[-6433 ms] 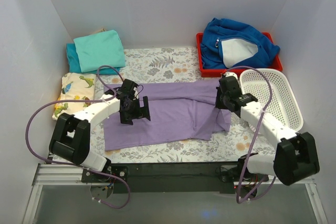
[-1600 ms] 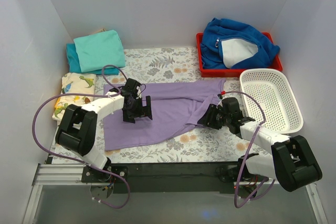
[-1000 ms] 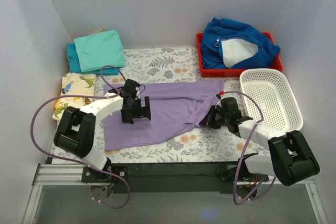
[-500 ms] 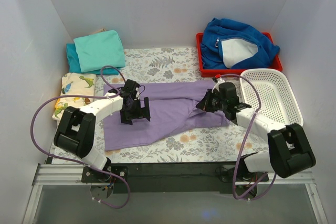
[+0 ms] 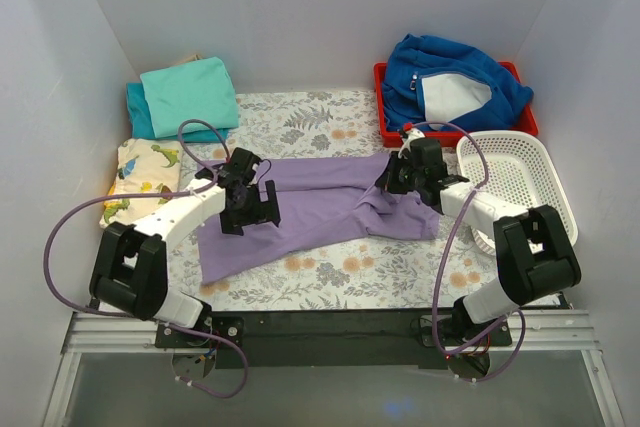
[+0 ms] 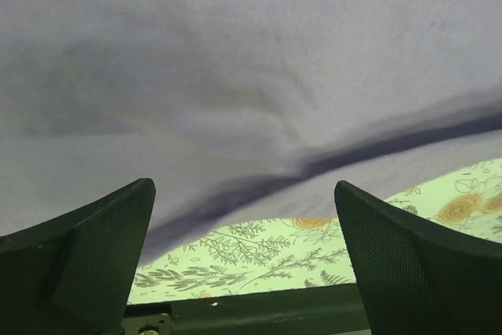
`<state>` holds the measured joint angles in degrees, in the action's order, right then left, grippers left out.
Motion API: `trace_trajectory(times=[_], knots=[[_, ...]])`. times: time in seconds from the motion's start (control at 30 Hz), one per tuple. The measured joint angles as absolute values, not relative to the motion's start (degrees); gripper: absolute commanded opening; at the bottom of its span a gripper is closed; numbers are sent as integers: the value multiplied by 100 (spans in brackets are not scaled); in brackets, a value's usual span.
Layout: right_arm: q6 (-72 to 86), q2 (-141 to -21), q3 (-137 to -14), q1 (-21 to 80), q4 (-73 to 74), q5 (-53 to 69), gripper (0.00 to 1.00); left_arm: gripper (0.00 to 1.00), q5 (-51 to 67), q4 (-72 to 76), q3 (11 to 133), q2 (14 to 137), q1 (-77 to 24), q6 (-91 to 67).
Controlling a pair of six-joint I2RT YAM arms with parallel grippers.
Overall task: Fold and stack the t-shirts
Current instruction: Fold the tshirt
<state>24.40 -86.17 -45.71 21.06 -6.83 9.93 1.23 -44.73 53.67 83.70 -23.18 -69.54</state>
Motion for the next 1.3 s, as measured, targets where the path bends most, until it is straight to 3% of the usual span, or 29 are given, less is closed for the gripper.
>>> trace_trajectory(times=[0.43, 1.1, 1.23, 1.27, 1.3], knots=[[2097, -8720, -4718, 1647, -598, 915, 1, 98, 176, -4980, 5282, 7356, -2318, -7207], [2056, -8962, -5059, 1625, -600, 1549, 1, 98, -456, -5669, 5424, 8606, -2847, -6917], [2058, -8980, -5059, 1625, -600, 1586, 1, 87, -454, -5671, 5424, 8772, -3068, -6825], [2056, -8984, -5059, 1625, -600, 1603, 1, 83, -458, -5669, 5424, 8801, -3111, -6818], [2056, -8991, -5059, 1625, -600, 1623, 1, 71, -458, -5671, 5424, 8831, -3146, -6818]])
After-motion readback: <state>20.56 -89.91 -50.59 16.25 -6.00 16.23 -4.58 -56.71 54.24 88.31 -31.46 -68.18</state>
